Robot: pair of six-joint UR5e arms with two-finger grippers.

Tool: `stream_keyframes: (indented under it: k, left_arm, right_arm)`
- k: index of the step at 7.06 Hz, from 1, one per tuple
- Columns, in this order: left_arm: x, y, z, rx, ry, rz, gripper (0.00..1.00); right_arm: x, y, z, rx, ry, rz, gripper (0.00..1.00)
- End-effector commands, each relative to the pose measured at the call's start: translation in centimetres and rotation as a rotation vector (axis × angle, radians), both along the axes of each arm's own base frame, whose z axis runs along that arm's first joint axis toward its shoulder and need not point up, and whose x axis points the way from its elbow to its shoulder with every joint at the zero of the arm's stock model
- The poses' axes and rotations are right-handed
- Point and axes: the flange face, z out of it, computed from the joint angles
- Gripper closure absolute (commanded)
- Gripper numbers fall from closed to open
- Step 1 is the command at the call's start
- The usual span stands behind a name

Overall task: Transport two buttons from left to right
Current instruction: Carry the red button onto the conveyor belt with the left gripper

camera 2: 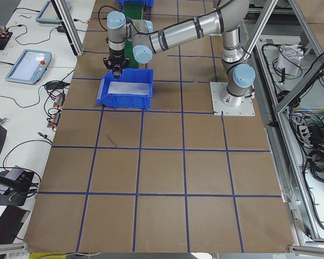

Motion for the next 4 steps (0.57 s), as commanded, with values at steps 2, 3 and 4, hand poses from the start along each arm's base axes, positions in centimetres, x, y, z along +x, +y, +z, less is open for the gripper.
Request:
stream_keyframes:
  k: [2,3,4]
  left_arm:
    - [-12.0,2.4,1.8,-0.017,0.024,0.035,0.74]
    - [-15.2,3.0,0.9,-0.008,0.042,0.091,0.74]
    - [-17.2,3.3,0.0,0.000,0.070,0.246,0.74]
  right_arm:
    - [0.0,0.0,0.0,0.002,0.000,0.000,0.00]
    - [-0.1,0.0,0.0,0.000,0.002,0.000,0.00]
    - [-0.2,-0.1,0.0,0.000,0.002,0.000,0.00]
